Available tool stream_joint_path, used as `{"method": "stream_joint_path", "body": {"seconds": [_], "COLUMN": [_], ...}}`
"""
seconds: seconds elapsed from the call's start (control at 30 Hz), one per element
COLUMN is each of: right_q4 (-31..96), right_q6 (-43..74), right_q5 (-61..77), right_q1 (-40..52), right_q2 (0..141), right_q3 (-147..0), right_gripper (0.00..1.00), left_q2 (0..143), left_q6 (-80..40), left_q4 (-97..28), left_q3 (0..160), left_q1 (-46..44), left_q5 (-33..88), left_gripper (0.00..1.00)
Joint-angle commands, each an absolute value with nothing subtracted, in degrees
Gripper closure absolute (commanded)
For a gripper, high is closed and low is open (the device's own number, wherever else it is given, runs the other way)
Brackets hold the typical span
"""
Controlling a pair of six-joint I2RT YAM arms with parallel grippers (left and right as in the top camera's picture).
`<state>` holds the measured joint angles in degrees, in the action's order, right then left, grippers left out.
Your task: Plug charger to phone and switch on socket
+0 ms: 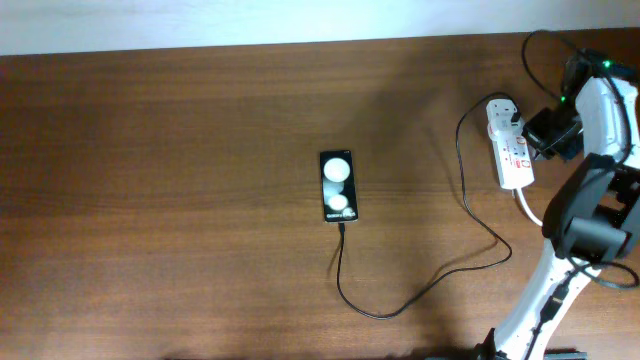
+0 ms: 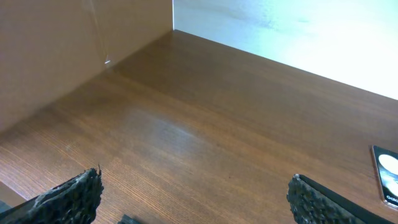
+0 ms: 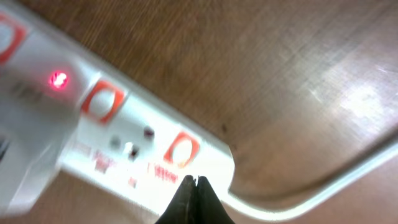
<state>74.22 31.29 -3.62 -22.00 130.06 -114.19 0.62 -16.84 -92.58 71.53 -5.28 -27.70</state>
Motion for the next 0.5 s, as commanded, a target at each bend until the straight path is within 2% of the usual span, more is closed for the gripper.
{"method": "stream_joint_path", "body": {"seconds": [0.0, 0.23, 0.3, 0.47], "right_q4": [77.67, 89.12, 91.57, 94.91], "right_q6": [30.22, 30.20, 28.88, 28.71], "right_q5": [-4.36, -4.27, -5.04, -8.23], "right_q1": [-21.74, -18.61, -14.59, -1.76], "right_q2": [121.36, 108.16, 102.96, 91.44], "right_q3": [-113.82, -113.80, -113.80, -113.80], "right_gripper": [0.96, 0.96, 0.96, 0.96], "left_q2": [0.40, 0.40, 0.40, 0.40], "left_q6": [-16.19, -16.19, -16.23, -17.30], "left_q4": [-92.51, -92.73, -91.20, -77.12], "left_q3": [71.68, 71.68, 71.66, 69.52], "left_q1": [-5.08, -5.08, -5.08, -5.08], "left_q5": [-28.34, -28.34, -28.32, -23.31], "left_gripper": [0.01, 0.01, 0.01, 0.01]}}
